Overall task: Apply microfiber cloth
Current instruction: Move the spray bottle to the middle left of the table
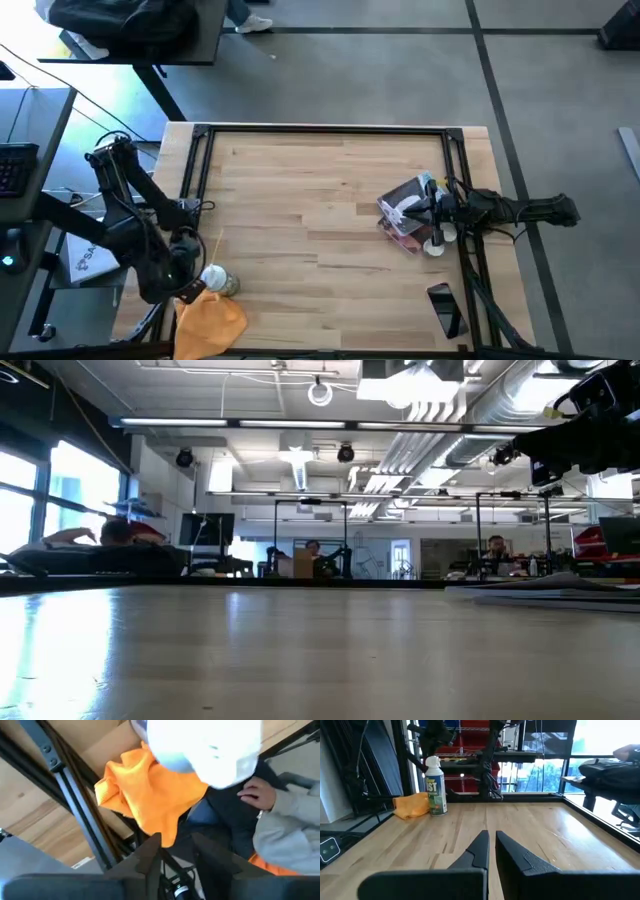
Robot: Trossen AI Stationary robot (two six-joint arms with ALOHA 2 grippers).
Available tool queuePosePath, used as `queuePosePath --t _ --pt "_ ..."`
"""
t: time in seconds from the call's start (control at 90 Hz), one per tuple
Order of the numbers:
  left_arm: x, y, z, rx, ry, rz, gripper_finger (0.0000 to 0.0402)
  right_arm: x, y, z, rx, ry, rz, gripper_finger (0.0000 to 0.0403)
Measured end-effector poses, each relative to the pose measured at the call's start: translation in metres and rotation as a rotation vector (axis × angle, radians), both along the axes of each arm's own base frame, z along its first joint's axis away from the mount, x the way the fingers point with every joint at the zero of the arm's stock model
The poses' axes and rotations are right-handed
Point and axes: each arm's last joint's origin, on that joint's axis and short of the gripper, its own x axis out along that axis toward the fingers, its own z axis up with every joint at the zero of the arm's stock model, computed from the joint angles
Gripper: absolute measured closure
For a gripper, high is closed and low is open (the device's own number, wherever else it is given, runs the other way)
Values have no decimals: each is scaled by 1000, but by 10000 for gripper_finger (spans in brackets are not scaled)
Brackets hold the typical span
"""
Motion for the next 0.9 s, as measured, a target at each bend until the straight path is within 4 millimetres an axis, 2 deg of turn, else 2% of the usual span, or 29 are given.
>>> queuePosePath --t 0.144,0.278,0.5,0.8,0.9 --pt "8 8 -1 23 5 86 233 0 0 0 0 0 0 403" --pt "17 10 0 12 -40 203 214 0 0 0 0 0 0 403" --pt "22 10 2 -10 -78 192 211 0 0 0 0 0 0 403" --pt "22 14 0 80 -134 211 211 0 0 0 0 0 0 403" --pt "22 15 -7 116 -146 201 211 0 0 0 0 0 0 403"
